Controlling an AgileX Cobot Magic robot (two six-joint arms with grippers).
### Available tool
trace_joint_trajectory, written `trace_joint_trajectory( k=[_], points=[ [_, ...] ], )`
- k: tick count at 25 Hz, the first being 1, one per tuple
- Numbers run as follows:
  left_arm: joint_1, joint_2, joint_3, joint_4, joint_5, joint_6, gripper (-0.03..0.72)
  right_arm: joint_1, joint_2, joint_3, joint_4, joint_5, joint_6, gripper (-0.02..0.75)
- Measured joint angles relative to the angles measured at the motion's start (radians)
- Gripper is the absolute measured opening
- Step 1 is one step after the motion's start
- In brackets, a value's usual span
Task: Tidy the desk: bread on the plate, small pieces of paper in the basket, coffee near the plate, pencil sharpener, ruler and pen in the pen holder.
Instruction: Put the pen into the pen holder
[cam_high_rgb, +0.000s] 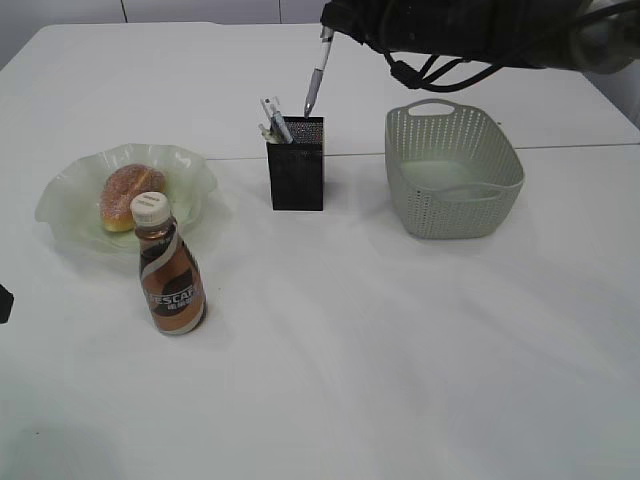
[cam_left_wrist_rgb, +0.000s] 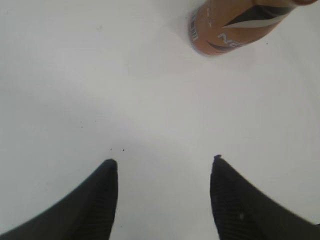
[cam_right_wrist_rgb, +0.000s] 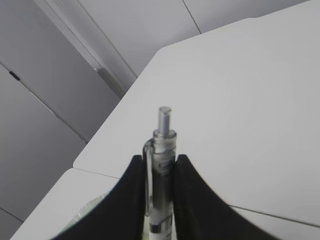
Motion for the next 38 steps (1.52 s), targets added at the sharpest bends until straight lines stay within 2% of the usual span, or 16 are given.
trace_joint_trajectory(
  k=[3,10,22,24,30,33,35,36,38],
  points=[
    [0.0,0.0,0.0,0.002,0.0,0.0,0.433,0.0,0.052,-0.037,0.039,0.01,-0.088,0.1],
    [0.0,0.0,0.0,0.002,0.003,0.0,0.433,0.0,0.127,-0.09,0.047,0.015,-0.243,0.1],
    [0.0,0.0,0.0,0.016,0.004,0.0,0.433,0.0,0.175,-0.122,0.05,0.046,-0.336,0.11],
    [0.0,0.0,0.0,0.016,0.004,0.0,0.433,0.0,0.175,-0.122,0.05,0.057,-0.338,0.14],
    [0.0,0.0,0.0,0.018,0.02,0.0,0.433,0.0,0.175,-0.122,0.05,0.098,-0.339,0.319],
    [0.0,0.0,0.0,0.019,0.026,0.0,0.433,0.0,0.175,-0.122,0.048,0.103,-0.287,0.346],
    [0.0,0.0,0.0,0.019,0.039,0.0,0.433,0.0,0.169,-0.122,0.013,0.094,-0.191,0.349],
    [0.0,0.0,0.0,0.019,0.042,0.0,0.433,0.0,0.159,-0.122,-0.043,0.085,-0.119,0.351],
    [0.0,0.0,0.0,0.019,0.054,0.0,0.433,0.0,0.129,-0.122,-0.246,0.082,0.078,0.354]
  ],
)
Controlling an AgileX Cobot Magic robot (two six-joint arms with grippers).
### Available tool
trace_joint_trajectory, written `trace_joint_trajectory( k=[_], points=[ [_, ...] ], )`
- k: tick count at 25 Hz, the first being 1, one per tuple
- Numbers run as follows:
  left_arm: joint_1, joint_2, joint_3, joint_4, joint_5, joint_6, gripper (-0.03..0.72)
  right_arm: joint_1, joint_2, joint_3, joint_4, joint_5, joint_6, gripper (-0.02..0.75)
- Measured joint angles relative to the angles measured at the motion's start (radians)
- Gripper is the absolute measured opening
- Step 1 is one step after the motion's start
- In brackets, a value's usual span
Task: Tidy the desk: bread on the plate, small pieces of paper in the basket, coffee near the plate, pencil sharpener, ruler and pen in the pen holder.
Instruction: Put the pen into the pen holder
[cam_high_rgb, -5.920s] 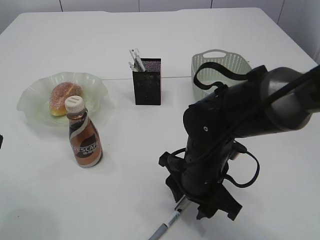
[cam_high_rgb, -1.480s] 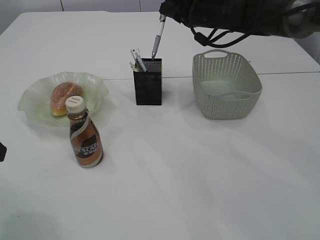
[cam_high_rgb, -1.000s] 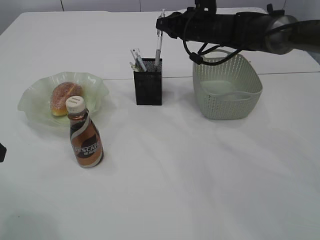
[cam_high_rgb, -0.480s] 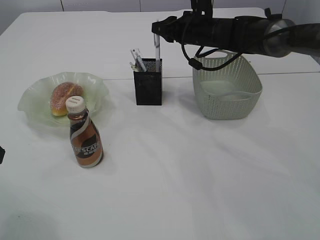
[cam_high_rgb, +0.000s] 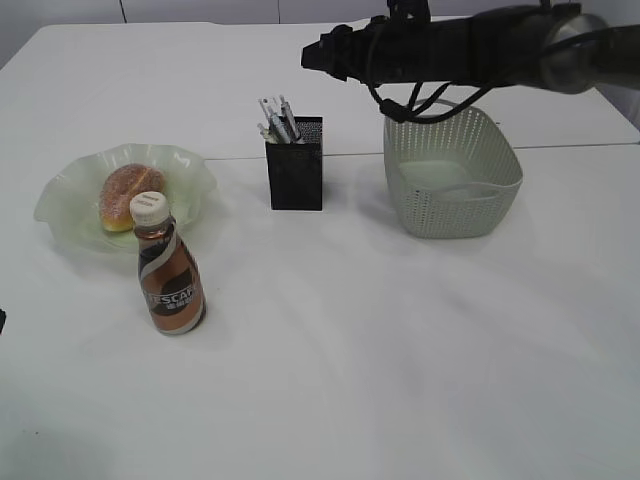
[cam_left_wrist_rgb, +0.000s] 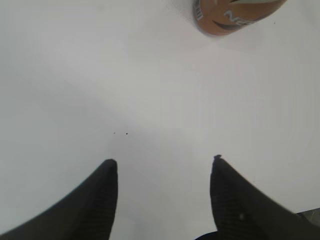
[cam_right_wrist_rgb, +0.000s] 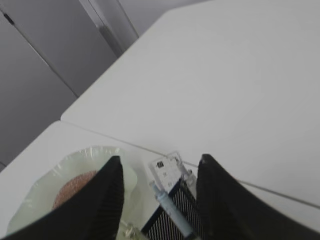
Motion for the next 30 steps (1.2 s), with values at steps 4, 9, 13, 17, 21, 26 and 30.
trace_joint_trajectory(
  k=[4,9,13,17,21,26,30],
  points=[
    [0.0,0.0,0.0,0.002,0.011,0.0,0.433,0.0,-0.091,-0.002,-0.492,0.137,0.509,0.354],
    [0.0,0.0,0.0,0.002,0.013,0.0,0.433,0.017,-0.181,-0.008,-0.944,0.451,0.928,0.354],
    [0.0,0.0,0.0,0.002,0.013,0.0,0.433,0.023,-0.237,-0.008,-1.141,0.565,1.1,0.354],
    [0.0,-0.002,0.0,0.002,0.013,0.0,0.433,0.024,-0.326,0.075,-1.288,0.618,1.171,0.354],
    [0.0,-0.034,0.0,0.002,0.014,0.0,0.433,0.024,-0.476,0.258,-1.37,0.619,1.178,0.354],
    [0.0,-0.159,0.0,0.043,0.048,-0.01,0.433,0.024,-0.683,0.5,-1.409,0.592,1.178,0.354],
    [0.0,-0.298,0.0,0.151,0.124,-0.078,0.433,0.024,-0.826,0.644,-1.397,0.543,1.178,0.354]
  ],
)
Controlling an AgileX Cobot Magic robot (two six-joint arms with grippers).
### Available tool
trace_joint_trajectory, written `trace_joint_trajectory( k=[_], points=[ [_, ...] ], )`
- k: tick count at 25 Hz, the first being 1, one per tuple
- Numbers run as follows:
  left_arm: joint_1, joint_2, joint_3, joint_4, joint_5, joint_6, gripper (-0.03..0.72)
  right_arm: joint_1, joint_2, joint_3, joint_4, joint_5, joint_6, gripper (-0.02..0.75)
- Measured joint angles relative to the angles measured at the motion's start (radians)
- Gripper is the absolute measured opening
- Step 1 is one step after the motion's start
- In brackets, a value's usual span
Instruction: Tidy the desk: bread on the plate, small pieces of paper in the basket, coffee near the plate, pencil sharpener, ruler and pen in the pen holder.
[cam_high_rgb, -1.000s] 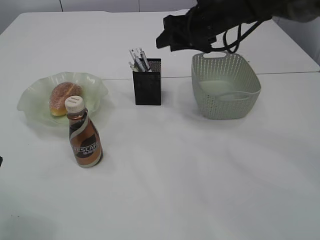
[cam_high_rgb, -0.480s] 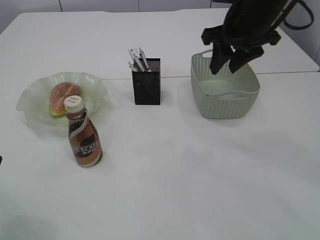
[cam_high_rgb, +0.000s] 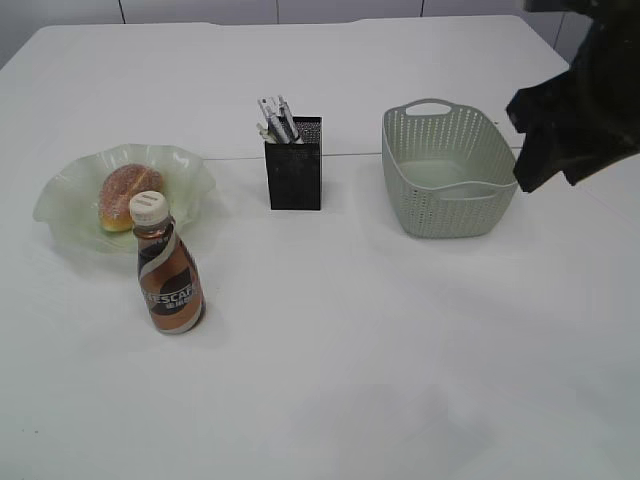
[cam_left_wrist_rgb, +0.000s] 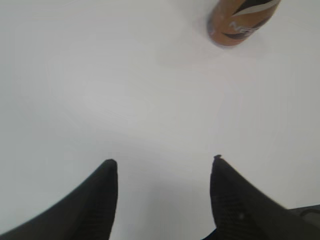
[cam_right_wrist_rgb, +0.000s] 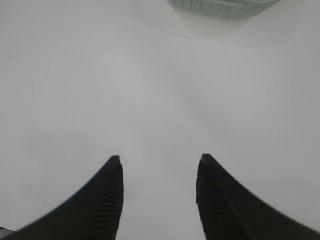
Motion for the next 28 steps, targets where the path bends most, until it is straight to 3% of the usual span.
trace_joint_trajectory(
  k=[10,28],
  points=[
    [0.0,-0.373,0.0,0.275,0.224,-0.083,0.433,0.0,-0.317,0.189,-0.002,-0.013,0.014,0.354],
    [0.0,-0.851,0.0,0.289,0.259,-0.084,0.433,0.0,-1.071,0.478,-0.002,0.11,0.037,0.354]
  ],
)
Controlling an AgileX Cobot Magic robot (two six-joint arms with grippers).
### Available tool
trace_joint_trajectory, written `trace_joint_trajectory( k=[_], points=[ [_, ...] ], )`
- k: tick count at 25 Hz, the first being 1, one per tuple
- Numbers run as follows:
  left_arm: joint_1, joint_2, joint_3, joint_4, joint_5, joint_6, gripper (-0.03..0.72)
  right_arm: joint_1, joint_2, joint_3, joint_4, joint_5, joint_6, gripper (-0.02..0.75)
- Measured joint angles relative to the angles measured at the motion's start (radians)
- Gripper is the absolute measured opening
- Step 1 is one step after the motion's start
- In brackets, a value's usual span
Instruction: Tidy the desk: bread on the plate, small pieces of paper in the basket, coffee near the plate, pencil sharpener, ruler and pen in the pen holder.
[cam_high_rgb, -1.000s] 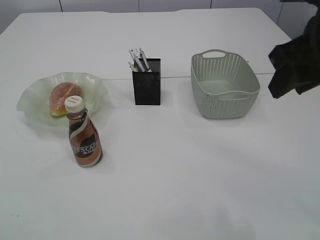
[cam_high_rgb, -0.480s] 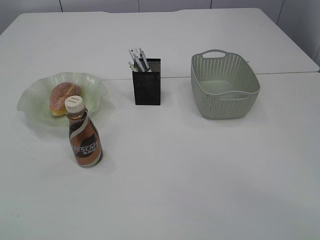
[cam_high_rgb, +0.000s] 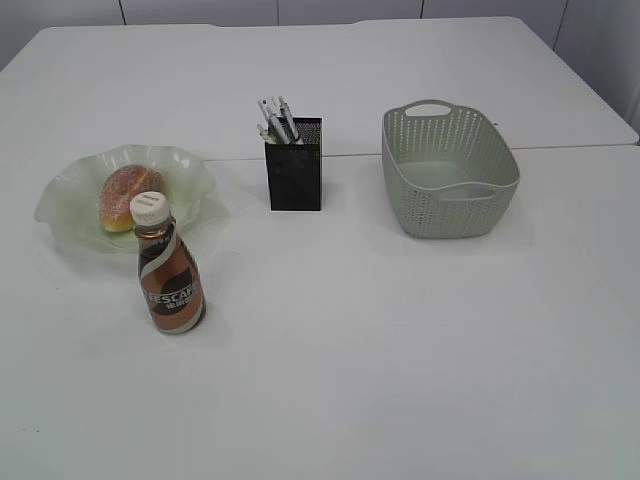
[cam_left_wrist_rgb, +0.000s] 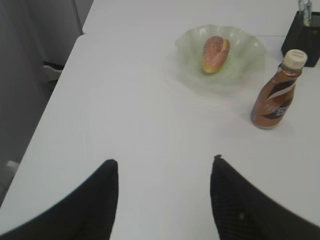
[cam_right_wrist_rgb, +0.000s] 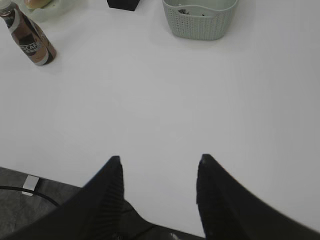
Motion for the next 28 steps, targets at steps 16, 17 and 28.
trace_joint_trajectory(
  k=[16,17,28],
  points=[
    [0.0,-0.069,0.063,-0.108,0.01,0.0,0.433,0.0,-0.409,0.195,0.018,0.033,0.0,0.354],
    [0.0,-0.069,0.08,-0.108,0.01,0.0,0.433,0.0,-0.427,0.219,0.018,0.033,0.0,0.354],
    [0.0,-0.069,0.246,-0.108,-0.144,0.0,0.433,0.0,-0.478,0.356,-0.07,0.021,0.0,0.354]
  ],
)
